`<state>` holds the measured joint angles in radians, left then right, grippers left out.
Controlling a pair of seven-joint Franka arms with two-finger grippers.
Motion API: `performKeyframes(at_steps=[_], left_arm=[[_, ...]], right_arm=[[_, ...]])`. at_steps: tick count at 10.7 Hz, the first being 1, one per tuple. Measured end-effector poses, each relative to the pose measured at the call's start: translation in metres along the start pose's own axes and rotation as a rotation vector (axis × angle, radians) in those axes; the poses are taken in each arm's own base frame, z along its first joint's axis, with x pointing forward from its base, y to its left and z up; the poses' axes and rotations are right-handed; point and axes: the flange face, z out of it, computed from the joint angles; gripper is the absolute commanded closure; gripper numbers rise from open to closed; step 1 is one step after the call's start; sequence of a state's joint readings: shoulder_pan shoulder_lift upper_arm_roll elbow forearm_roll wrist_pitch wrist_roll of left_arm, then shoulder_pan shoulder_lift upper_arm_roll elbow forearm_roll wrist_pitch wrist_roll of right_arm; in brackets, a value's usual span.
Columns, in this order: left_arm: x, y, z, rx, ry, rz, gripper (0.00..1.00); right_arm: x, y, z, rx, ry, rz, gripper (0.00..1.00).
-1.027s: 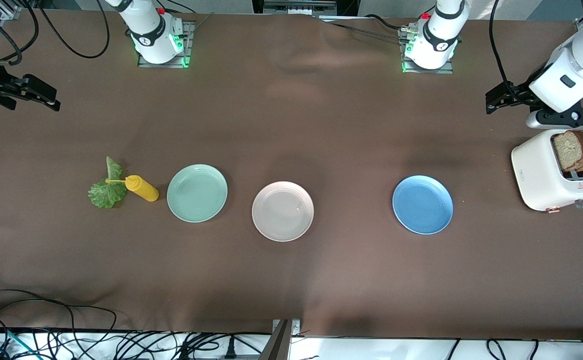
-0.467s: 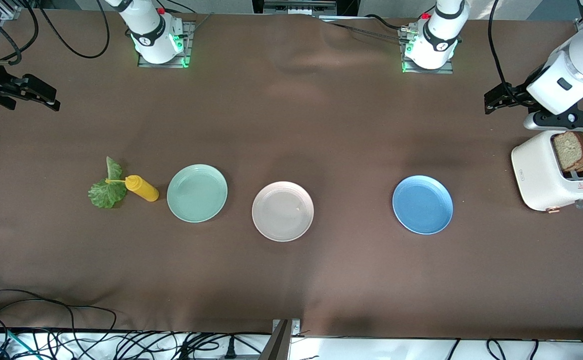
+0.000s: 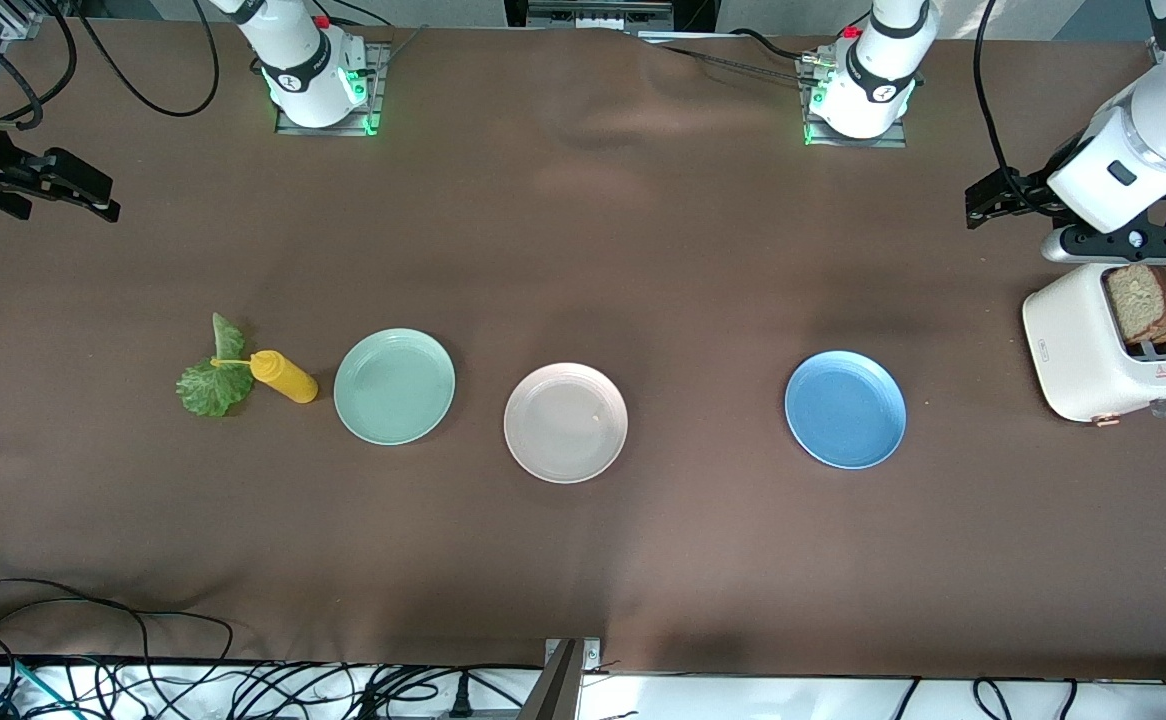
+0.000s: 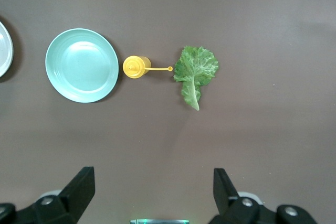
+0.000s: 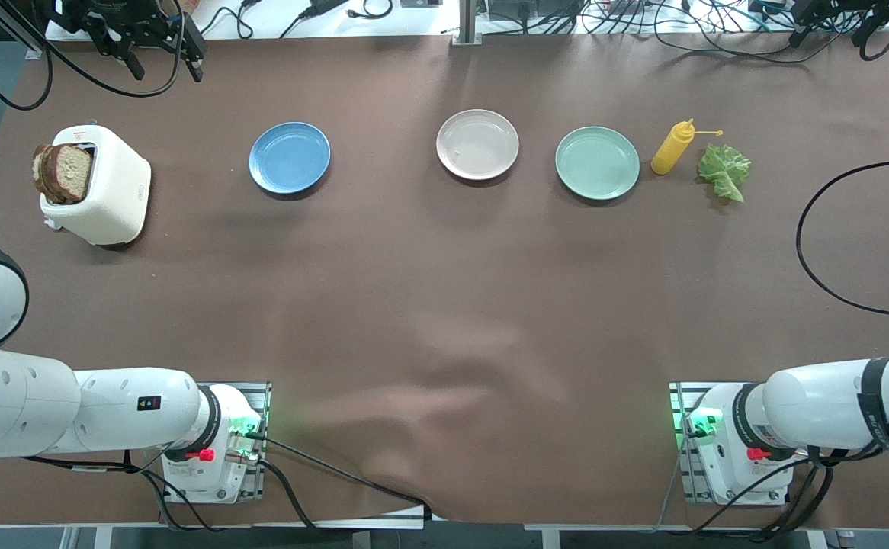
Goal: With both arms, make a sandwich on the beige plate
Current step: 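Move the left gripper toward the white toaster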
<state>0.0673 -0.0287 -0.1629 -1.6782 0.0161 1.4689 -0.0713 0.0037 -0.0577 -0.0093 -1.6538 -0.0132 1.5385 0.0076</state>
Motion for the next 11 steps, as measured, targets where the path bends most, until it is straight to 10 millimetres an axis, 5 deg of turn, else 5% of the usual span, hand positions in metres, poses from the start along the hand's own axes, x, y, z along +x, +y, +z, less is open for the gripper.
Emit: performKeyframes(at_steps=[8, 11], left_arm=[[-0.002, -0.001, 0.004, 0.002, -0.025, -0.036, 0.00], [-0.003, -0.007, 0.003, 0.000, -0.026, -0.055, 0.00]], right_arm=[[0.000, 0.001, 0.000, 0.000, 0.001, 0.002, 0.00], [0.000, 0.017, -0.006, 0.003, 0.012, 0.031, 0.00]])
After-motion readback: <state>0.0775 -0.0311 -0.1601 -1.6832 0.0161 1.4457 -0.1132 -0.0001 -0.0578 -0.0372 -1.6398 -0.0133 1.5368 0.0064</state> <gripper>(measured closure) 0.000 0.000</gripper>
